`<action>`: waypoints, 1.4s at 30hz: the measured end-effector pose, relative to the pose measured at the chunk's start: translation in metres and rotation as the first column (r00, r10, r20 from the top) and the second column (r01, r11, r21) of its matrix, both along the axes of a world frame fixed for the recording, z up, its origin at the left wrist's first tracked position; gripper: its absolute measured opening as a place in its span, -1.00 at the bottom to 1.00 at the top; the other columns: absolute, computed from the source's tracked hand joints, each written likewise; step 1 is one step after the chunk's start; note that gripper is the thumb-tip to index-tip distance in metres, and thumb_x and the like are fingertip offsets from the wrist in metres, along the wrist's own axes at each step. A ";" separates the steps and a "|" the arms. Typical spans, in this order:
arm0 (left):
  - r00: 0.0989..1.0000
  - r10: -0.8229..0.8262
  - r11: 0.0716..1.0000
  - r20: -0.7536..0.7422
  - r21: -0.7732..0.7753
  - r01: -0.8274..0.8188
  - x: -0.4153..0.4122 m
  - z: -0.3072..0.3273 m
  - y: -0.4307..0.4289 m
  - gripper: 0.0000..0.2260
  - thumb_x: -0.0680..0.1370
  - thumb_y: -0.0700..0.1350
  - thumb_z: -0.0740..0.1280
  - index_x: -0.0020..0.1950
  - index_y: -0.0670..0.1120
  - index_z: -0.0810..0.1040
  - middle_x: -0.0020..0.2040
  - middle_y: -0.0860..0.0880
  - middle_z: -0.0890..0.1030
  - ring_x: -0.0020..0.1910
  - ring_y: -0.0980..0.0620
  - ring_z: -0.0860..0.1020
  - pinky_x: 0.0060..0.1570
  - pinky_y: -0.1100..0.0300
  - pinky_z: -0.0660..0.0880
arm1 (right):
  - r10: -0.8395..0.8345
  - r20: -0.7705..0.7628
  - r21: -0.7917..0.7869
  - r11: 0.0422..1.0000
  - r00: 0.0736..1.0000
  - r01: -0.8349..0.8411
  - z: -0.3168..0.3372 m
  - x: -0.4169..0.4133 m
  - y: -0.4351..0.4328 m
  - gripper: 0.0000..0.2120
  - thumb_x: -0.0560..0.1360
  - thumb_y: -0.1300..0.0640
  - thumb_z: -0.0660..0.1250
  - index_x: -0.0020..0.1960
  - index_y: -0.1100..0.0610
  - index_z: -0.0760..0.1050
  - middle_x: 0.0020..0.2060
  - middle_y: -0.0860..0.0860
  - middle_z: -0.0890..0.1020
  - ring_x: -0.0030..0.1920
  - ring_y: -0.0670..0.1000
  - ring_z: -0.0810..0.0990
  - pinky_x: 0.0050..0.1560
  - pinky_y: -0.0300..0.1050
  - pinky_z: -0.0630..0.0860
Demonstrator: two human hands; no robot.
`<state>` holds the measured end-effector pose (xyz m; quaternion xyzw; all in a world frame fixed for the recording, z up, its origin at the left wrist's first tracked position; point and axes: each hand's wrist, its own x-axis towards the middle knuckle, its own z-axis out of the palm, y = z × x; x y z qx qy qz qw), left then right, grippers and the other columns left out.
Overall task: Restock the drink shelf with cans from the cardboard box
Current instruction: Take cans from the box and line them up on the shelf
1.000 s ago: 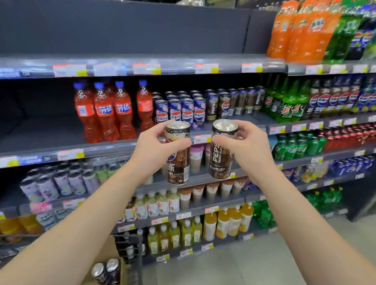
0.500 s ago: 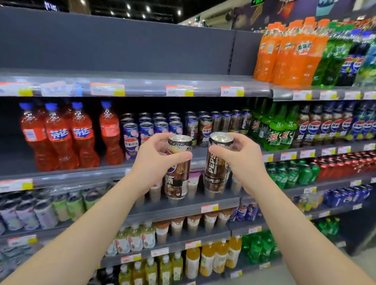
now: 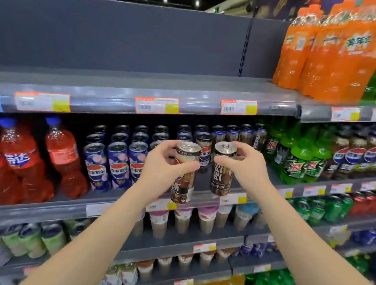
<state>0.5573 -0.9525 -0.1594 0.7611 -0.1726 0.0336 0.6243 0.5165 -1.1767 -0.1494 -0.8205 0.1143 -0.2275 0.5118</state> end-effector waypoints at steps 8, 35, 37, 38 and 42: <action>0.997 0.067 0.996 -0.022 0.061 -0.066 0.019 -0.011 -0.040 -0.41 0.45 0.02 0.60 0.43 0.13 0.48 0.18 0.14 0.55 0.04 0.27 0.53 -0.15 0.47 0.47 | 0.059 -0.052 0.046 0.997 0.997 -0.057 -0.026 0.080 -0.056 -0.36 0.27 0.04 0.68 0.30 0.08 0.58 0.14 0.01 0.66 0.08 0.05 0.66 0.15 0.08 0.61; 0.947 0.315 0.948 -0.064 -0.025 -0.317 0.024 -0.018 -0.110 -0.41 0.43 0.03 0.62 0.40 0.19 0.48 0.22 0.10 0.65 0.18 0.14 0.63 0.21 0.06 0.62 | 0.228 0.016 -0.131 0.966 0.973 -0.224 -0.075 0.160 -0.097 -0.23 0.35 0.07 0.62 0.49 0.07 0.39 0.37 0.12 0.52 0.36 0.09 0.48 0.31 -0.19 0.33; 0.950 0.307 0.951 -0.053 -0.017 -0.308 0.026 -0.016 -0.112 -0.41 0.44 0.03 0.62 0.41 0.18 0.48 0.19 0.14 0.65 0.16 0.15 0.63 0.18 0.09 0.61 | 0.219 -0.015 -0.123 0.968 0.976 -0.219 -0.075 0.158 -0.096 -0.17 0.33 0.06 0.64 0.51 0.07 0.35 0.35 0.12 0.53 0.34 0.10 0.50 0.35 -0.11 0.40; 0.952 0.302 0.953 -0.052 -0.013 -0.303 0.026 -0.016 -0.113 -0.41 0.44 0.03 0.62 0.41 0.18 0.49 0.19 0.15 0.65 0.16 0.16 0.63 0.17 0.11 0.61 | 0.207 -0.042 -0.121 0.970 0.977 -0.211 -0.075 0.158 -0.096 -0.12 0.31 0.05 0.65 0.52 0.08 0.32 0.33 0.13 0.54 0.32 0.12 0.53 0.34 -0.03 0.45; 0.966 0.255 0.966 -0.036 -0.033 -0.256 0.032 -0.014 -0.121 -0.44 0.45 -0.07 0.62 0.39 0.12 0.51 0.13 0.14 0.68 0.04 0.25 0.65 0.05 0.28 0.58 | 0.103 -0.128 -0.134 0.984 0.986 -0.120 -0.061 0.132 -0.095 -0.29 0.35 0.10 0.58 0.42 0.11 0.38 0.16 0.07 0.58 0.17 0.12 0.59 0.16 0.07 0.56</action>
